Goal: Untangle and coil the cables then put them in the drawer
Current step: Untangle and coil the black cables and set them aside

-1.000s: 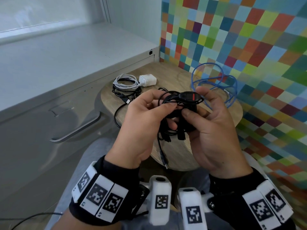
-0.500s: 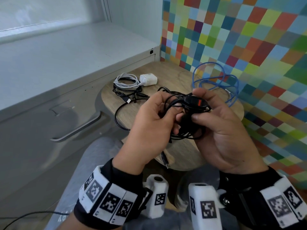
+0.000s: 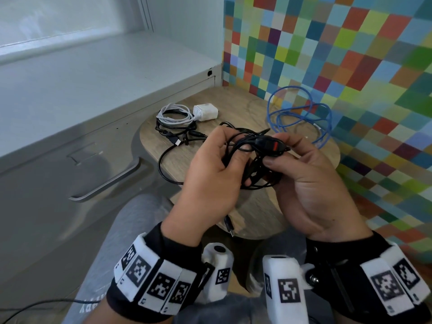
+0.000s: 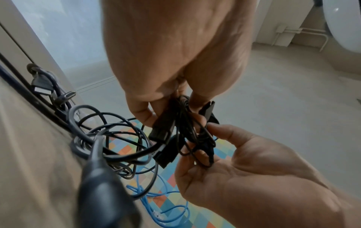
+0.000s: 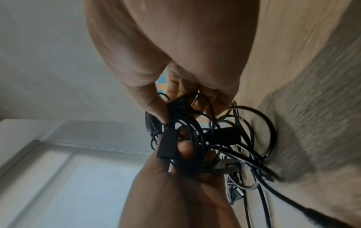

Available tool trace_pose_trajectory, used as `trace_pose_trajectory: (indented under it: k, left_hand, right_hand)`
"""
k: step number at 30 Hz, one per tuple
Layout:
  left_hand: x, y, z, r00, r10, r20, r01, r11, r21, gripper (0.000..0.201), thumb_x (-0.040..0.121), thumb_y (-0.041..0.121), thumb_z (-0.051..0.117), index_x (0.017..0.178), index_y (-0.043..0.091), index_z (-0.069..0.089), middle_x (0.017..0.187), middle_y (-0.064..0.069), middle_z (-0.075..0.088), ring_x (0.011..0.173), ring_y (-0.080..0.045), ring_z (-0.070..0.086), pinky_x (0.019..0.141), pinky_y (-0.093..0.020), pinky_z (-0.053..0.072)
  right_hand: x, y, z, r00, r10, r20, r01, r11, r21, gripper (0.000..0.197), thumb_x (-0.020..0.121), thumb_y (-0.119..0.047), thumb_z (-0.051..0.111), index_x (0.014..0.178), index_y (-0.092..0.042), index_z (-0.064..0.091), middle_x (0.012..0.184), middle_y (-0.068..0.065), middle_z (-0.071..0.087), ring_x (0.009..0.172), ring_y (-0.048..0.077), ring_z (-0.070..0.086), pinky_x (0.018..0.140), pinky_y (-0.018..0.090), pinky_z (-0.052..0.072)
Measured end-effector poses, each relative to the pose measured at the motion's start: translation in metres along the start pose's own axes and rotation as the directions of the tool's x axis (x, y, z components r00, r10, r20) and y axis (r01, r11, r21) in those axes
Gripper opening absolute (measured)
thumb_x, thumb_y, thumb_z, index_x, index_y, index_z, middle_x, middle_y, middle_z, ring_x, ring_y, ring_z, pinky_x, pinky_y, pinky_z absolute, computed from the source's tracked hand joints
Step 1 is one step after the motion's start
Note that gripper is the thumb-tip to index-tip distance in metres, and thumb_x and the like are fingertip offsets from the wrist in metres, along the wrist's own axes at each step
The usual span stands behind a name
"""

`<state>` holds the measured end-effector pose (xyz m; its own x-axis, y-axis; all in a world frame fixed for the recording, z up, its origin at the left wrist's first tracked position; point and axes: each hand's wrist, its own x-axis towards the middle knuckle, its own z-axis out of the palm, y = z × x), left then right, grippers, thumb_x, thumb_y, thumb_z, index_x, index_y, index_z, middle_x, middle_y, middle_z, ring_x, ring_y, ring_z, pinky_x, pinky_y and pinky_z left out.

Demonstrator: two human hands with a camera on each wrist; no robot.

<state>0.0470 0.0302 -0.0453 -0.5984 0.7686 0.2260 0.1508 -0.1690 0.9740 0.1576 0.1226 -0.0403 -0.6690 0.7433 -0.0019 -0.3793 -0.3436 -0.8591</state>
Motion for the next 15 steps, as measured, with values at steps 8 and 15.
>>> trace_pose_trajectory:
  k: [8,15]
  left_hand:
    - [-0.0003,0.0054,-0.0062,0.999,-0.045,0.029,0.049,0.981,-0.186,0.008,0.1,0.0,0.059,0.103,0.007,0.063,0.073,-0.007,0.063,0.065,-0.014,0.06,0.062,-0.024,0.052]
    - [-0.0035,0.0102,-0.0057,0.992,-0.126,0.013,0.118,0.882,-0.457,0.007,0.103,-0.001,0.051,0.107,0.003,0.056,0.073,-0.007,0.067,0.064,-0.014,0.064,0.068,-0.027,0.056]
  right_hand:
    - [-0.002,-0.0009,0.001,0.975,-0.223,-0.015,0.202,0.909,-0.364,0.028,0.09,0.01,0.067,0.101,-0.015,0.063,0.088,0.008,0.079,0.079,0.021,0.075,0.074,0.031,0.061]
    - [-0.0023,0.0079,0.0023,0.938,-0.341,0.063,0.312,0.751,-0.582,0.036,0.087,-0.011,0.081,0.113,-0.026,0.061,0.095,-0.004,0.077,0.087,0.012,0.072,0.075,0.03,0.057]
